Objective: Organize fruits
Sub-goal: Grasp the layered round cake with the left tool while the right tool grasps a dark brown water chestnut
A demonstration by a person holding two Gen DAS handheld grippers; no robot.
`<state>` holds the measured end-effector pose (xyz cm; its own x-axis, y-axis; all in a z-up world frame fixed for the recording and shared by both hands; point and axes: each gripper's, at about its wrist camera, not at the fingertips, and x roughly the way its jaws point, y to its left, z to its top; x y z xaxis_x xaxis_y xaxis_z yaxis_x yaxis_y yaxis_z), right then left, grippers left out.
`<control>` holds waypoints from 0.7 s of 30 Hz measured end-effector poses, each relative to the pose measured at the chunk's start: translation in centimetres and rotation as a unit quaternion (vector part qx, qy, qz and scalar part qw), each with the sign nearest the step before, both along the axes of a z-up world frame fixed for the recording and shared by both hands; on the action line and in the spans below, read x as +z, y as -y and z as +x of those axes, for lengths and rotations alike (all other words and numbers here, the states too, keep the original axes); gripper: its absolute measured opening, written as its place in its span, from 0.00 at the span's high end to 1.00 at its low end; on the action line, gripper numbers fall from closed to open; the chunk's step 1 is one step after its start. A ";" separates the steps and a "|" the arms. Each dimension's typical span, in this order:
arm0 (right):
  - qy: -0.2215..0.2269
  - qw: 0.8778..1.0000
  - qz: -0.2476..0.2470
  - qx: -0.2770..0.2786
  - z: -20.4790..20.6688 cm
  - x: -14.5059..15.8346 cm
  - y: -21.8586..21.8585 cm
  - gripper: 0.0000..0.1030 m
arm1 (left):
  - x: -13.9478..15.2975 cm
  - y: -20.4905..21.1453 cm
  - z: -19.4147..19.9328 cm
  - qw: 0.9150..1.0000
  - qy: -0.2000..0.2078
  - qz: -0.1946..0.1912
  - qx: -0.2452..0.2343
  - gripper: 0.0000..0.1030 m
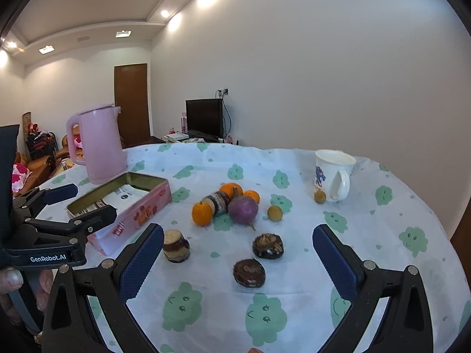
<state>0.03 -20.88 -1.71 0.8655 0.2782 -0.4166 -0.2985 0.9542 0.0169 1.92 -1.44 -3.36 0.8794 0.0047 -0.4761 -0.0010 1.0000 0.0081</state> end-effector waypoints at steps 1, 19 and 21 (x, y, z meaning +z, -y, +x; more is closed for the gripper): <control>-0.003 1.000 -0.002 -0.004 0.2 -0.3 0.1 0.01 | -0.3 0.1 0.2 1.000 -0.005 0.001 -0.001 0.00; -0.097 0.995 -0.026 -0.019 5.0 -5.5 0.9 0.16 | -4.3 3.7 5.2 0.990 -0.101 -0.021 -0.099 0.26; -0.109 0.994 -0.030 -0.015 5.5 -5.6 0.7 0.20 | -4.4 4.3 5.7 0.988 -0.114 -0.015 -0.108 0.26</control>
